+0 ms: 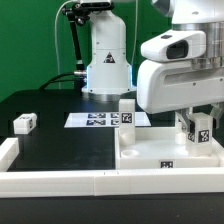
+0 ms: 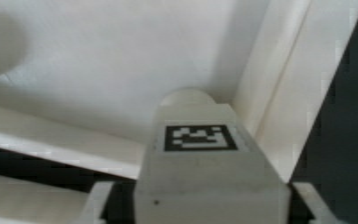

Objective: Assemble square table

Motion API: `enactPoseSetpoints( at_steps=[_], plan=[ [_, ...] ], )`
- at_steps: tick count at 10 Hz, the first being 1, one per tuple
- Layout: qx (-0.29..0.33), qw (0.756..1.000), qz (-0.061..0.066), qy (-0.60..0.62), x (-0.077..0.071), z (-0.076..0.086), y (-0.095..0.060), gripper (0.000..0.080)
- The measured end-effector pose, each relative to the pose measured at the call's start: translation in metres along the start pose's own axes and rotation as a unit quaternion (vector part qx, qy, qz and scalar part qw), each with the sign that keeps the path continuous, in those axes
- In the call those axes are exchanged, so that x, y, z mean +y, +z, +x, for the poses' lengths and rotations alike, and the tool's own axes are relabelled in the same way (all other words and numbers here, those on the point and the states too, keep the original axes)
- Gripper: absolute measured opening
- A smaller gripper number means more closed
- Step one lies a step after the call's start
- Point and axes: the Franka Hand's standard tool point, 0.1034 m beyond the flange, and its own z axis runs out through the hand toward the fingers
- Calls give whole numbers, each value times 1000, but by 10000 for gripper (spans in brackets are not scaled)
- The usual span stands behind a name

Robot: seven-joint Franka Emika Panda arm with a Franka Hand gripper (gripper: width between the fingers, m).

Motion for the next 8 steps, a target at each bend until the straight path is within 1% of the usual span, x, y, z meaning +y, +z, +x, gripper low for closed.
enactPoseSetpoints(
  at_steps=[2, 3, 4, 6, 8],
  plan=[
    [0, 1000, 1, 14, 0, 0, 0, 288],
    [0, 998, 1, 69, 0, 0, 0, 288],
    [0, 996, 2, 93, 0, 0, 0, 288],
    [-1, 974, 8, 225, -1, 0, 0, 289],
    [-2, 950, 8, 312, -2, 0, 0, 290]
  ],
)
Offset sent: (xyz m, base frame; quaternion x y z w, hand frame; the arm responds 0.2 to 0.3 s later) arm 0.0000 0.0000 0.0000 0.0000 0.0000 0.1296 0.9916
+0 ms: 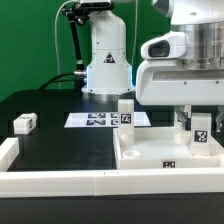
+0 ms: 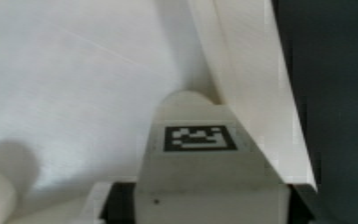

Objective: Assemble square table

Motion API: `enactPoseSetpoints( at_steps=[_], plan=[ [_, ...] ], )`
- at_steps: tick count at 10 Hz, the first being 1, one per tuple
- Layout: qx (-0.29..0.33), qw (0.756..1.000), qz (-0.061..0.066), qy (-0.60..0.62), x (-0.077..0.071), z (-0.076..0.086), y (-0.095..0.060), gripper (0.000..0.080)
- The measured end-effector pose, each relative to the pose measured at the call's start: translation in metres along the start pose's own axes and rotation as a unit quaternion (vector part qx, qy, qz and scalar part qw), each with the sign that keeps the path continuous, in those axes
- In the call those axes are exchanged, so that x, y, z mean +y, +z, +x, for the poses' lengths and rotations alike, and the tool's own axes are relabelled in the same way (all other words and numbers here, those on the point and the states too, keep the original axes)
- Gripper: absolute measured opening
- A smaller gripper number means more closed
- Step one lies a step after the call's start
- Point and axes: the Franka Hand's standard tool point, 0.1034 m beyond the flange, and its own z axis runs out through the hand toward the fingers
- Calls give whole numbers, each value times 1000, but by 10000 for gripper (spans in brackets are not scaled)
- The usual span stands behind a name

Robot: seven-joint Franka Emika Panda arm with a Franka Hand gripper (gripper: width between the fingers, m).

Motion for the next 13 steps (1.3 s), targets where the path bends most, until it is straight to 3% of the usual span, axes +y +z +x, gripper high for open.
enactPoseSetpoints(
  at_steps=[6, 10, 12, 13],
  plan=[
    [-1, 978, 2, 211, -1, 0, 0, 290],
    [-5, 941, 4, 339, 0, 0, 0, 290],
    [-5, 950, 4, 311, 0, 0, 0, 536],
    [-5, 954, 4, 300, 0, 0, 0, 536]
  ],
)
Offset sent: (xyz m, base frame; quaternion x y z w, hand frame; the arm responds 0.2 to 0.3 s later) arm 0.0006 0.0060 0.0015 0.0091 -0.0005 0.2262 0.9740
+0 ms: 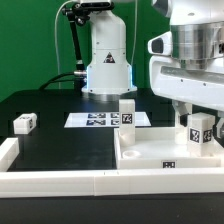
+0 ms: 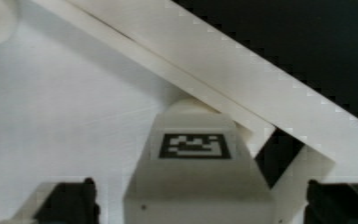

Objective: Assemble square table

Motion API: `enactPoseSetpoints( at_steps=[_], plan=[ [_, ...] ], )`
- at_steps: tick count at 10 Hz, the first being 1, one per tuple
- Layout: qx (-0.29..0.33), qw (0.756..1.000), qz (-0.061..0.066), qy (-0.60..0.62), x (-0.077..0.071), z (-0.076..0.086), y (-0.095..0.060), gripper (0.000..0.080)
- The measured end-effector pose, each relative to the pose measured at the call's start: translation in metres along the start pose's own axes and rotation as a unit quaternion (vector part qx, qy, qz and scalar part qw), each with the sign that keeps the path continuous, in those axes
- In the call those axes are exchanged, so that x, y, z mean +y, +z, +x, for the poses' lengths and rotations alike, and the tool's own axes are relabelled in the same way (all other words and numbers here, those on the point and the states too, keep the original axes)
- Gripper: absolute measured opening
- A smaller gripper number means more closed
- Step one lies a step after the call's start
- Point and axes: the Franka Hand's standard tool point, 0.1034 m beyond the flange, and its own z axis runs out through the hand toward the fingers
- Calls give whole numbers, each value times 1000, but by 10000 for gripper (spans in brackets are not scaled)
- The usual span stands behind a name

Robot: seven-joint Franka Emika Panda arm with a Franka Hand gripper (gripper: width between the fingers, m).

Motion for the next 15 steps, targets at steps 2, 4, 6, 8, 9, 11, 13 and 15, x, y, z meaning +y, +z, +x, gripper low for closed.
enactPoseSetpoints(
  at_steps=[2, 4, 6, 8, 9, 11, 13, 15],
  plan=[
    [4, 996, -3, -92, -1, -4, 1, 644],
    [7, 981, 1, -192, -3, -7, 1, 649],
    [9, 962, 3, -275, -4, -7, 1, 649],
    [13, 931, -1, -365, -6, -8, 1, 649],
    [14, 919, -4, -394, -7, -10, 1, 649],
    [14, 889, -6, -457, -5, -6, 1, 649],
    [14, 851, -8, -525, -4, -3, 0, 649],
    [14, 820, -8, -572, -3, -2, 0, 649]
  ],
)
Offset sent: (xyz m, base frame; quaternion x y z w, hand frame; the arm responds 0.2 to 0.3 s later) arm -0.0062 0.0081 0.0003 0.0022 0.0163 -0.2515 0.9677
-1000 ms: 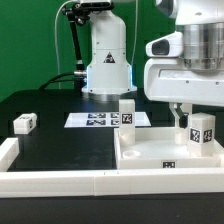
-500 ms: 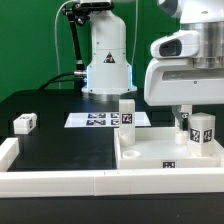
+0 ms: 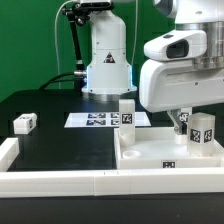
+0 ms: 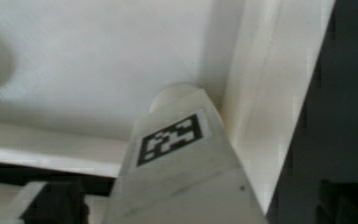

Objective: Assemble square table

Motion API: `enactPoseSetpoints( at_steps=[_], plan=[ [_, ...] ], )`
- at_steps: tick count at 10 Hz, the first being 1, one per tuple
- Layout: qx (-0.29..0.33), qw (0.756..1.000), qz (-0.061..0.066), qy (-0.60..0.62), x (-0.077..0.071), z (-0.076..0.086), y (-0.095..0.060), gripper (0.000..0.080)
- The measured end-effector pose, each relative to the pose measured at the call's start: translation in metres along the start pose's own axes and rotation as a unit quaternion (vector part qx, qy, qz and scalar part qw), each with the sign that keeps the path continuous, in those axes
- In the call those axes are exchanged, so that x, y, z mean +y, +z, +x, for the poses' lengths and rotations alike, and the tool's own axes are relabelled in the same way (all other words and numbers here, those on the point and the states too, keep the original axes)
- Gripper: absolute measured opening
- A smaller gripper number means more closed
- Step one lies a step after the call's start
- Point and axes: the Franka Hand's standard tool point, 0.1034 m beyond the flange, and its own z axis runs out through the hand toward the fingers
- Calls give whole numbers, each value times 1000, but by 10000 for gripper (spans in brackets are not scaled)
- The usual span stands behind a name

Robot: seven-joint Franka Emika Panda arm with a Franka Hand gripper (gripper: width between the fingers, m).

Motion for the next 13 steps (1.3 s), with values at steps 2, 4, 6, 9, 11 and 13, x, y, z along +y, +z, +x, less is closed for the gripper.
enactPoseSetpoints(
  at_steps=[2, 4, 6, 9, 11, 13],
  plan=[
    [0, 998, -2, -60, 1, 0, 0, 649],
    [6, 995, -6, -100, 4, 2, -1, 649],
    [6, 995, -6, -95, 4, 2, -1, 626],
    [6, 997, -6, -81, 4, 2, -1, 285],
    [6, 997, -6, -79, 5, 2, -1, 290],
    [6, 999, -5, 38, 2, 2, 0, 290]
  ],
)
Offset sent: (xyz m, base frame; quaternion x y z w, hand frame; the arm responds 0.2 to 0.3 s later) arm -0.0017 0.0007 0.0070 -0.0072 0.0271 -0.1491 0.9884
